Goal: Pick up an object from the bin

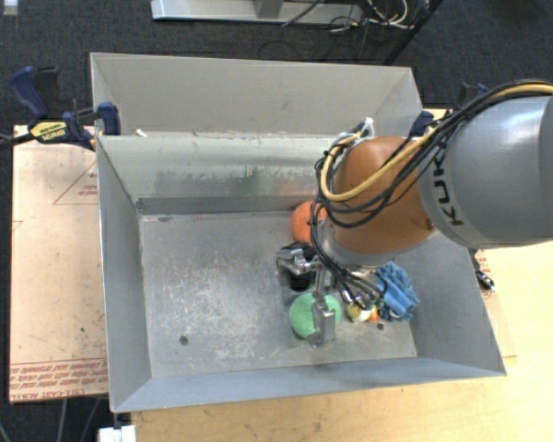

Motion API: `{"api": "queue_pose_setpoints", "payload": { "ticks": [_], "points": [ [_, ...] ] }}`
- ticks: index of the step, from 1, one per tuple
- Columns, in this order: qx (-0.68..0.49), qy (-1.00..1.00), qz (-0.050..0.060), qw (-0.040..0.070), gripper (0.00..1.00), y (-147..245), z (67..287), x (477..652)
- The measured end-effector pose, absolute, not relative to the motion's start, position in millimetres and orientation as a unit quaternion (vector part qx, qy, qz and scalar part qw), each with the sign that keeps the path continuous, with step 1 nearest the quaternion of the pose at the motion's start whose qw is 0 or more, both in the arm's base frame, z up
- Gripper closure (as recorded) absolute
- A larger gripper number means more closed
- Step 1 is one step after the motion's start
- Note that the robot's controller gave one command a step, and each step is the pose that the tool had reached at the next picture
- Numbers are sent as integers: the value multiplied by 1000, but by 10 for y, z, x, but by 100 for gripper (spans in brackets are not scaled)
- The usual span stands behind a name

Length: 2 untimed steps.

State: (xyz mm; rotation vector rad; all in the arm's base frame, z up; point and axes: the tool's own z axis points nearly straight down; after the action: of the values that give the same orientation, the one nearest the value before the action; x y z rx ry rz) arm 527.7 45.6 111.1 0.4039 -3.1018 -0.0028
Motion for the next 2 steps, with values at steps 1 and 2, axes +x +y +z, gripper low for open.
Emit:
{"api": "queue_pose_setpoints", "payload": {
  "ticks": [1,2],
  "points": [
    [110,-994,-1,0,0,217,1254,5193],
    [102,-995,-1,4,0,197,878,5252]
  ]
}}
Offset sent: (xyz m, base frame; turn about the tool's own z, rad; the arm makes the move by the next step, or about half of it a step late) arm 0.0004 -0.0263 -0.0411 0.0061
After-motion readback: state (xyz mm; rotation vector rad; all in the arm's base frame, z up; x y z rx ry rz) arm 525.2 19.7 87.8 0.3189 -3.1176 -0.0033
